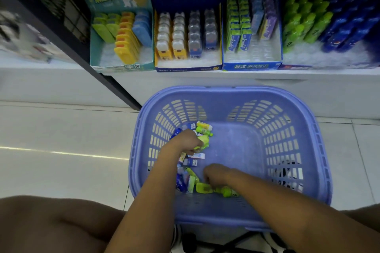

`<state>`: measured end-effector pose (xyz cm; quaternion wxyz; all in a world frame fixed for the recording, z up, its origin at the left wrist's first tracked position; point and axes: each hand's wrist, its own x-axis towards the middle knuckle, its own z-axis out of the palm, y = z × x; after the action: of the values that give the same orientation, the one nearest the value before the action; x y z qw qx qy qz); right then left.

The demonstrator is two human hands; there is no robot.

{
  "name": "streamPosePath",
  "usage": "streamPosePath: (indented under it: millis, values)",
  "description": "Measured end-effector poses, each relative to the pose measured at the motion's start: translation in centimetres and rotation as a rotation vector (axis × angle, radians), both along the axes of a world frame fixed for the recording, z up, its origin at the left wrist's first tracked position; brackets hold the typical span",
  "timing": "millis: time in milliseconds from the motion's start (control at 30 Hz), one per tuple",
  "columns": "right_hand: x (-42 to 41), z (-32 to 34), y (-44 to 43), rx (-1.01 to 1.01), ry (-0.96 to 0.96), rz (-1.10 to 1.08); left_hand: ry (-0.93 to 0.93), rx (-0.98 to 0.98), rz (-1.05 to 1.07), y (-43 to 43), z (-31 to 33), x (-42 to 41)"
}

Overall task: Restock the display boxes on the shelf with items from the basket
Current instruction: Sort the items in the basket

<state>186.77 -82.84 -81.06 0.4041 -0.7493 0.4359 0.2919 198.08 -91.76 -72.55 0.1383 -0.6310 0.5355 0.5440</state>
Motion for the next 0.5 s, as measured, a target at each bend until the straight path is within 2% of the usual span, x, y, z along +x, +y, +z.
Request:
streamPosePath:
  millis: [100,300,433,500]
  values:
    - [-0.2,0.3,0.3,0.008,0.0,0.025,0.075,-0.015,0.065,-0.2,1.6,0.7]
    - [0.4,0.9,0.2,0.017,-0.117,-0.079,0.115,-0.234,0.178,-0.3,5.4,2.3]
    - [1.5,0.8,0.6,0.096,-0.116,-0.035,0.111,-0.314,0.227,-0.1,8.1,3.3]
    - [1.8,0.8,0.4,0.118,-0.116,-0.049,0.219,-0.319,0.357,0.3,9.1,4.0]
